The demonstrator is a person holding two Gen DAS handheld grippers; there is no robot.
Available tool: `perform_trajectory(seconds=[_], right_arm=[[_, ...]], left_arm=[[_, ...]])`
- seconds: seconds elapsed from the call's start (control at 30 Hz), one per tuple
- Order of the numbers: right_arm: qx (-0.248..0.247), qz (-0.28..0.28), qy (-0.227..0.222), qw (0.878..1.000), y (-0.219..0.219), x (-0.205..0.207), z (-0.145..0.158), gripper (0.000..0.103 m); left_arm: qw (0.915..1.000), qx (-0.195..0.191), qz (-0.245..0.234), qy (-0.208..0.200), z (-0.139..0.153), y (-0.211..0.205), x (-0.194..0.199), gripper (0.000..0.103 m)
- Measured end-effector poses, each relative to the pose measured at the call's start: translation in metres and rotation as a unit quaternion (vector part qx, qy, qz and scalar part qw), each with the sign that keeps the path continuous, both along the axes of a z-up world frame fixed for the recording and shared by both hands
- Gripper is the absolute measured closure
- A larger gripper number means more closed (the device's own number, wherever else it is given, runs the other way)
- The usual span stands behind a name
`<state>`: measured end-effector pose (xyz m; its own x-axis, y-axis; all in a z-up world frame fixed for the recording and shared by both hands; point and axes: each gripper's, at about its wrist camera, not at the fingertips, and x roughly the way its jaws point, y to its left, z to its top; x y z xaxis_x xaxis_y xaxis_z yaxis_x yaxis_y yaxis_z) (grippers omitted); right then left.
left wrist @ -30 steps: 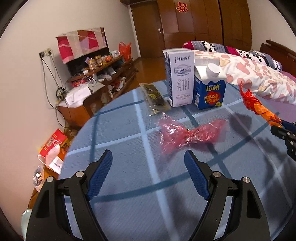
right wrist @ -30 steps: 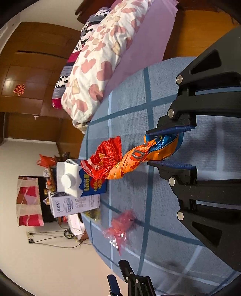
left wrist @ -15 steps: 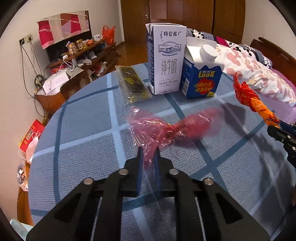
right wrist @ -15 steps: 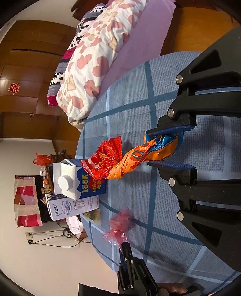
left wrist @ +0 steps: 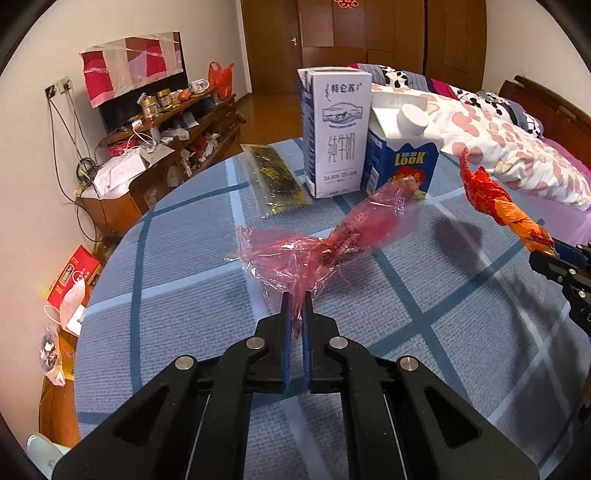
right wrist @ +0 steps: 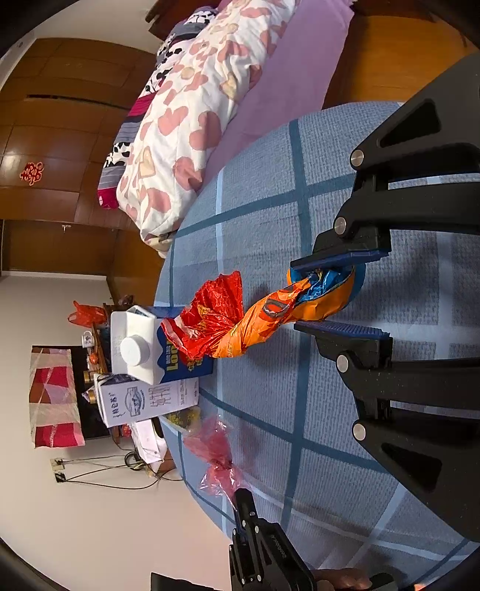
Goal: Organize soft objects
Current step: 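Carry the pink bag and orange wrapper over the light-blue bin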
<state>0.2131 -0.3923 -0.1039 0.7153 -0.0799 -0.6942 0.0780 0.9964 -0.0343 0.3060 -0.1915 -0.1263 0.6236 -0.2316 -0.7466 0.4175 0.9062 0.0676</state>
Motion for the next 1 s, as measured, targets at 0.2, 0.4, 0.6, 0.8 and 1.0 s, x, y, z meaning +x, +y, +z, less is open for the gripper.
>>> perform_trajectory(seconds=[0.2,0.4,0.6,0.8,1.0], right_arm=[[0.0,0.024,-0.011,1.0,0.024,-0.006,0.01,0.076],[0.003,0.061,-0.02,0.998,0.065,-0.008,0.016,0.076],[0.005,0.103,-0.024,0.994,0.112,-0.008,0.018,0.076],[0.008,0.146,-0.023,0.989,0.159,-0.01,0.016,0.076],[0.009,0.181,-0.021,0.983,0.197,-0.016,0.012,0.076]], left_arm=[[0.9998,0.001,0.016,-0.014,0.011,0.026,-0.017,0.099],[0.9989,0.001,0.038,-0.025,0.018,0.066,-0.038,0.099],[0.9968,-0.001,0.073,-0.034,0.025,0.117,-0.063,0.099],[0.9932,0.001,0.109,-0.041,0.028,0.166,-0.09,0.099],[0.9889,0.004,0.141,-0.045,0.027,0.205,-0.114,0.099]])
